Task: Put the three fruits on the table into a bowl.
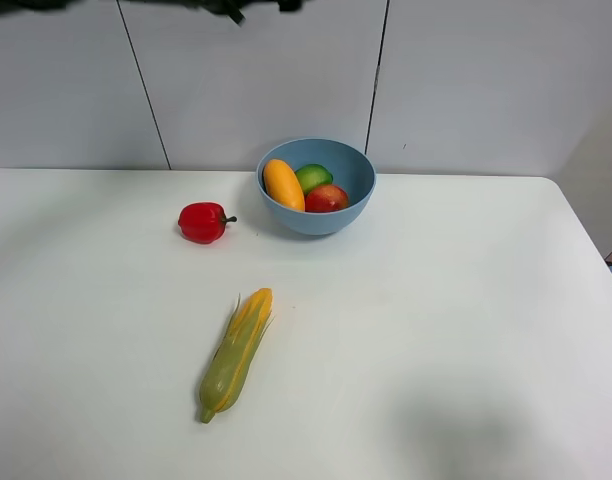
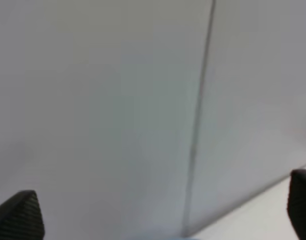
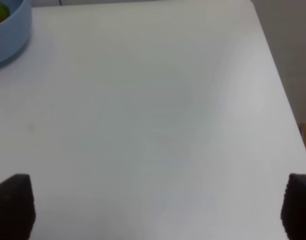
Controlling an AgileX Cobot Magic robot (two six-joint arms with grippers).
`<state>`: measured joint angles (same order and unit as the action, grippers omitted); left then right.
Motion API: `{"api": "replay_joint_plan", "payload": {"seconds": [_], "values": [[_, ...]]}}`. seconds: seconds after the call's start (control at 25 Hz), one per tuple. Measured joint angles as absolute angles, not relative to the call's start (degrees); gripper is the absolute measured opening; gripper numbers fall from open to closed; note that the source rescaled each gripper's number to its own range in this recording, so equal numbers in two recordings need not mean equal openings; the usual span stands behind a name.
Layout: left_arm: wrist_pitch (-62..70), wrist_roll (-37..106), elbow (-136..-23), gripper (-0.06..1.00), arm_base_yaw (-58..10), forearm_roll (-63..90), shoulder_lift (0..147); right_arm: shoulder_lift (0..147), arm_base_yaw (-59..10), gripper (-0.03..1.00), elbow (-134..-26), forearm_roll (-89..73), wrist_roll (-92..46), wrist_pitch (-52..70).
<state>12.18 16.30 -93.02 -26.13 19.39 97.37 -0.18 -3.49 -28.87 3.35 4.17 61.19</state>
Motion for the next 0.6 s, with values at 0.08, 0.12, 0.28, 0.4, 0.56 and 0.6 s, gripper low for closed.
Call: {"api": "replay_joint_plan", "payload": {"seconds": [0.08,0.12,0.28,0.4,0.56,0.6], "values": [[18.9,16.5,-93.1,1.0,-23.2,15.8,91.9,-0.2,-3.5,0.99,-28.9,3.4,4.2,61.2],[23.4,16.5,-93.1,1.0,-21.3,14.4,89.1,-0.2,-3.5,0.99,-28.9,3.4,4.2,61.2],[41.2,16.5,-91.7,1.0,-14.1,8.1,78.7,-0.2,-3.5,0.99,-28.9,3.4,4.2,61.2],[49.3,16.3,-86.3,1.0,-8.0,5.1,70.0,-0.2,-3.5,0.99,-28.9,3.4,4.2,61.2],[53.8,16.3,-73.7,1.0,-0.1,4.6,56.5,-0.2,-3.5,0.99,-28.9,3.4,4.2,61.2],[54.1,16.3,-69.5,1.0,1.5,4.9,52.9,-0.2,-3.5,0.99,-28.9,3.4,4.2,61.2]]}}
